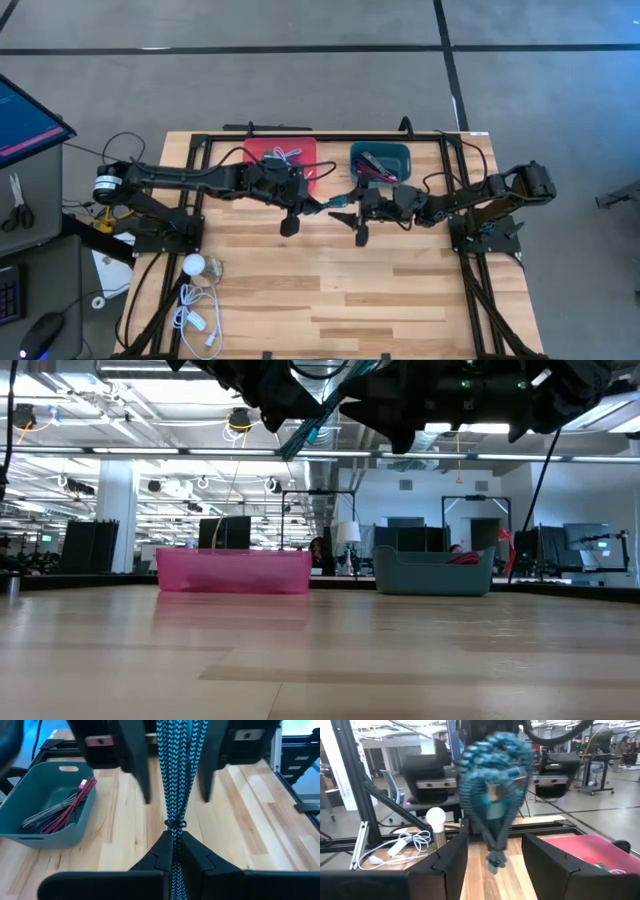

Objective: Pick & Place USB Port
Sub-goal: Put the black and light blue charger cable into the green bin

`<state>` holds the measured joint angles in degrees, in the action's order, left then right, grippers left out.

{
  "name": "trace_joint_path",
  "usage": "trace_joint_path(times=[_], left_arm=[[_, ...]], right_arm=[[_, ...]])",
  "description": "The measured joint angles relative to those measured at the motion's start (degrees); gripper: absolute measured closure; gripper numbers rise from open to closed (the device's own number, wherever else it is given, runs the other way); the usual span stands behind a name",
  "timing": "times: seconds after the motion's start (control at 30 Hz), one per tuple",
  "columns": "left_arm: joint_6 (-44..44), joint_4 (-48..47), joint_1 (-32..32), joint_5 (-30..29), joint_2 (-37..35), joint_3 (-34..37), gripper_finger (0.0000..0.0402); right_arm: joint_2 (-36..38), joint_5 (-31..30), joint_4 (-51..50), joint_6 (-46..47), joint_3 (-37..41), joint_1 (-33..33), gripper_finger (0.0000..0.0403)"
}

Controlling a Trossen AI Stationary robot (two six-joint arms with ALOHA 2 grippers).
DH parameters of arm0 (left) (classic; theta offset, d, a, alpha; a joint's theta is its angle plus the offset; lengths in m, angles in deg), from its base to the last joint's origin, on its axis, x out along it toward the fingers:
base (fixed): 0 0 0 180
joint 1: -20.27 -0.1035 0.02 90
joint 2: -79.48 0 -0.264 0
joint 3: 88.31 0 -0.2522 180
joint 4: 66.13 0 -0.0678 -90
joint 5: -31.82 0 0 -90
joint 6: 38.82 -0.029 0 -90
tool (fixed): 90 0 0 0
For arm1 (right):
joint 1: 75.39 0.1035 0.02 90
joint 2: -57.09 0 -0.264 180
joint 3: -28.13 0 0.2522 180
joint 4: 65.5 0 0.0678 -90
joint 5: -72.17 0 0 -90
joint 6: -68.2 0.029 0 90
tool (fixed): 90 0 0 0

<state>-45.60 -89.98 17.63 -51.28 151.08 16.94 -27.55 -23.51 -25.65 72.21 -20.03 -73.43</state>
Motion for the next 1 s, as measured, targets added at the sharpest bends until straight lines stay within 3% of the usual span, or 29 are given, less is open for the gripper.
trace_joint_path(times=[0.4,0.53,0.73,1.0], left_arm=[[0.0,0.0,0.0,0.2,0.0,0.0,0.0388],[0.0,0.1,0.0,0.2,0.0,0.0,0.0388],[0.2,0.0,0.0,0.5,0.0,0.0,0.0389],[3.2,0.0,0.0,-0.8,0.0,0.0,0.0329]], right_arm=[[0.0,1.4,3.3,0.0,0.0,0.0,0.024],[0.0,1.3,3.9,0.0,0.0,0.2,0.0277],[0.0,1.1,3.8,-0.7,0.0,0.3,0.038],[0.0,0.1,3.2,-2.8,0.0,0.3,0.0396]])
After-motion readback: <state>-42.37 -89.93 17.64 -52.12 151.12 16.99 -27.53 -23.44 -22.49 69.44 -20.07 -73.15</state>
